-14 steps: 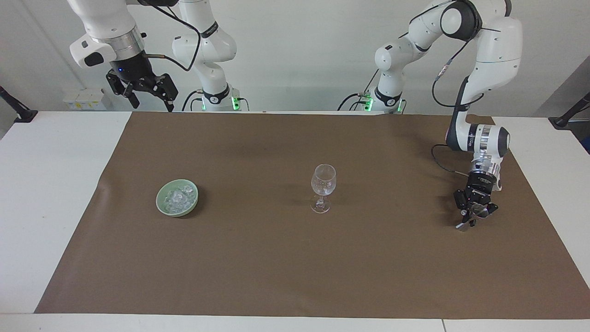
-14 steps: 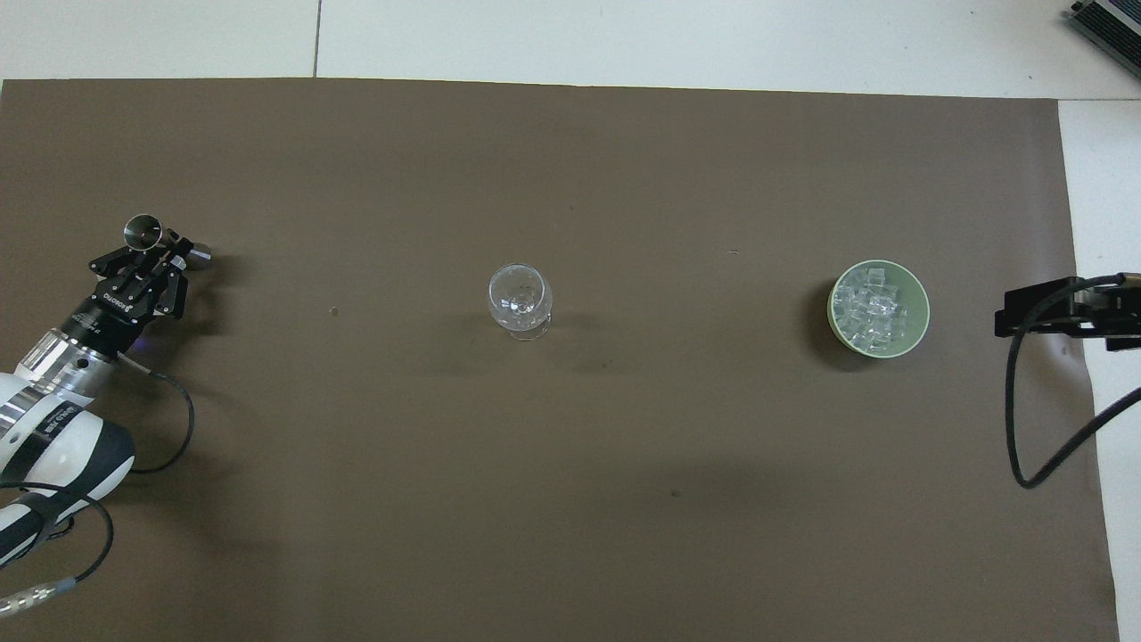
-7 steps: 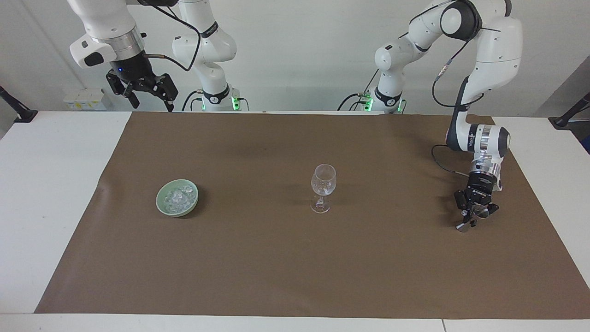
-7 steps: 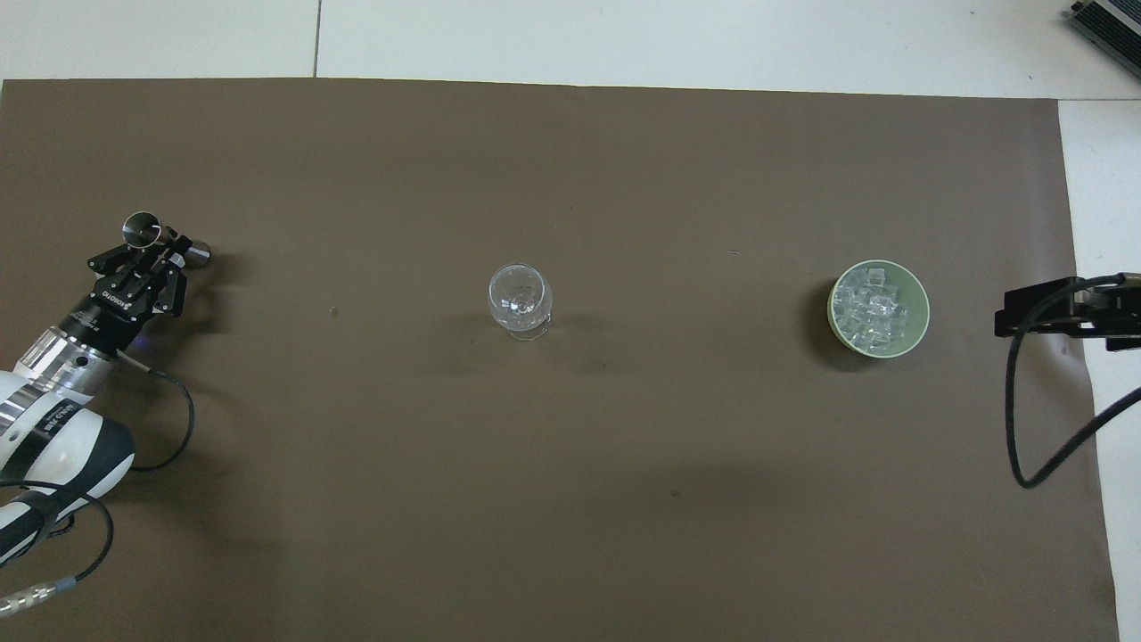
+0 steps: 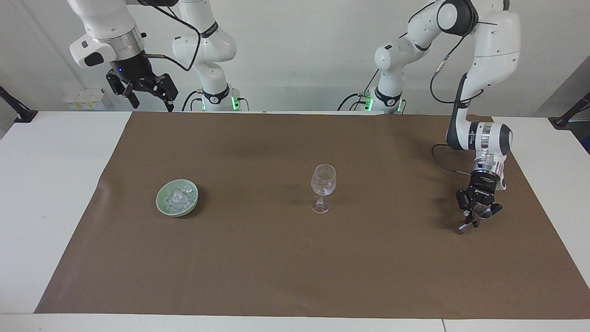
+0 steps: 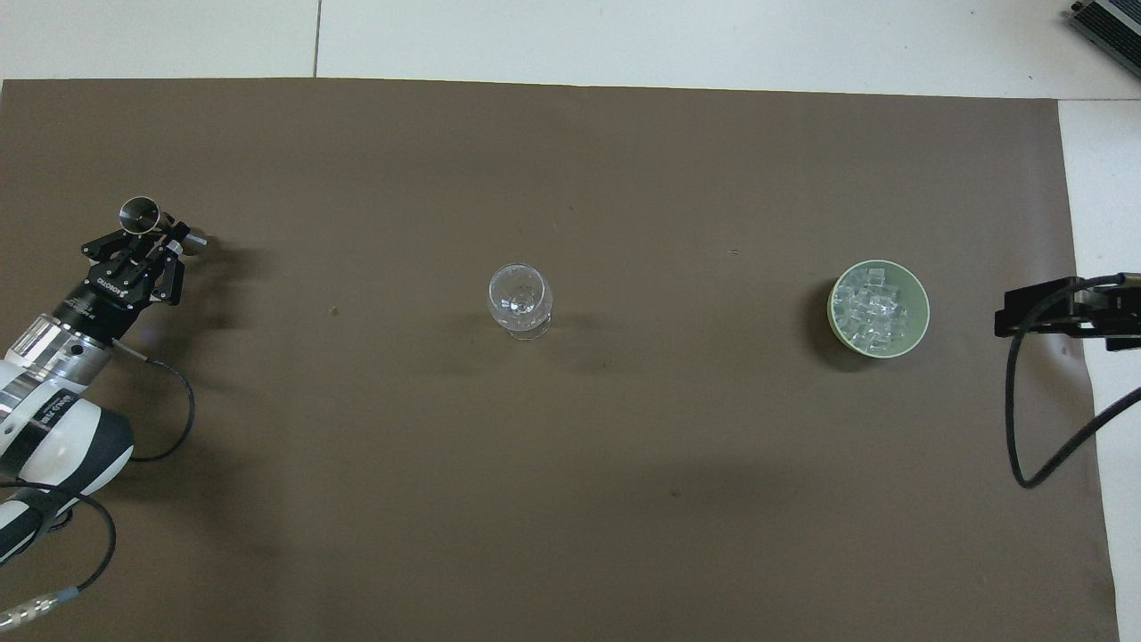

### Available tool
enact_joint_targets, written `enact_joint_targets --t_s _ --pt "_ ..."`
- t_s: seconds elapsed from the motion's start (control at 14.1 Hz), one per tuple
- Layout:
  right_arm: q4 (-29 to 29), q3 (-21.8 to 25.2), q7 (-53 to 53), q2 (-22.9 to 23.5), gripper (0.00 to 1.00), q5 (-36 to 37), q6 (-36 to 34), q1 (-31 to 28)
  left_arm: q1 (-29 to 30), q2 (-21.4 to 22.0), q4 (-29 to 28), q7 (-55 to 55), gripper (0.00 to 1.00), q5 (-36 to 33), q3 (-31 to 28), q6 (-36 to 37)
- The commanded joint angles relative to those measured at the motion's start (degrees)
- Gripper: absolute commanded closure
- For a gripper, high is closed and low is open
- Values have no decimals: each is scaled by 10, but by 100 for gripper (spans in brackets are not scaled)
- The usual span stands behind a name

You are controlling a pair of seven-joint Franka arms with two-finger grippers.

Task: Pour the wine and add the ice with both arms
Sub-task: 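Carry the jigger with the left gripper to the clear glass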

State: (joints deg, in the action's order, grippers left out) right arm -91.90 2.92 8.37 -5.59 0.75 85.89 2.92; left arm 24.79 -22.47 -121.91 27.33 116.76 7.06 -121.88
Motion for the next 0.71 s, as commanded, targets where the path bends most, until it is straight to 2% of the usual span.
enact_joint_targets --t_s 0.0,0.14,0.35,0.64 --pt "-14 3 -10 -14 0 -11 -1 2 -35 47 -30 10 100 33 -5 -26" --pt "-14 3 -10 -13 0 -11 -1 2 -53 71 -46 9 100 42 -5 -41" --pt "-14 3 -10 -14 0 -11 -1 2 -106 117 -64 8 100 60 -5 -97" --pt "-14 3 -10 -13 0 -11 -1 2 -177 159 -81 7 100 89 -5 -151"
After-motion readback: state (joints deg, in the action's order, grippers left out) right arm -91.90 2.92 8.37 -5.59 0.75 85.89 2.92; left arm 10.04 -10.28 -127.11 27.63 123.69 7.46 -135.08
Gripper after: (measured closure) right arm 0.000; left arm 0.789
